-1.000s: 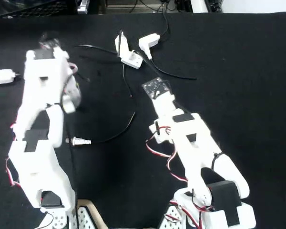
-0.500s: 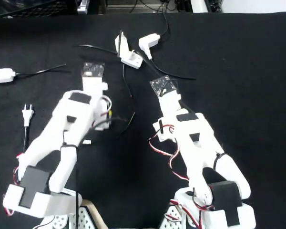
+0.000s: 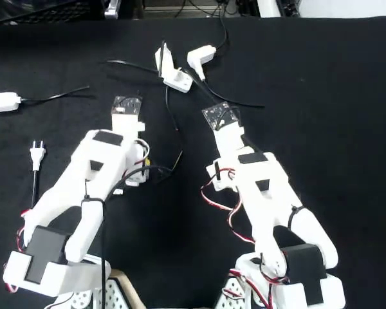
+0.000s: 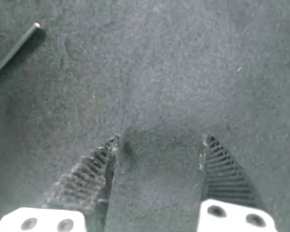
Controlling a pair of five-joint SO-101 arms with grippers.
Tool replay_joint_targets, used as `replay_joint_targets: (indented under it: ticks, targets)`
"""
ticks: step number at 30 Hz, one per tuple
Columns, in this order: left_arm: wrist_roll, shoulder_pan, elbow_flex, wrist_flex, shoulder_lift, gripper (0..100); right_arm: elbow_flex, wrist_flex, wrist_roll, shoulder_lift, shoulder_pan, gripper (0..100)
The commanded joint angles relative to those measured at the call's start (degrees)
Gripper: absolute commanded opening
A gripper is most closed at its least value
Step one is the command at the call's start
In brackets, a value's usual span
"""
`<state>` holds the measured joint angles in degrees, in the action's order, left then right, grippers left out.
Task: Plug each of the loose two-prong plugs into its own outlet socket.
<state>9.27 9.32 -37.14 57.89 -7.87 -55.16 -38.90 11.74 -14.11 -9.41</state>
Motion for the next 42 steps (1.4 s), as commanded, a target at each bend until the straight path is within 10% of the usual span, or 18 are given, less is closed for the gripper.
replay_joint_targets:
  ticks: [1,19,42]
  targets:
    - [0.0,0.04,10.95,8.53,-2.37,16,1.54,1.23,-0.53,-2.15,0.18,25.9]
    - [-3.69,-5.49,8.13,6.68,-2.29,31,1.54,1.49,-0.53,-2.07,0.18,25.9]
    - [2.11,15.08,3.21,-4.31,-2.2,31,1.54,1.49,-0.53,-2.07,0.18,25.9]
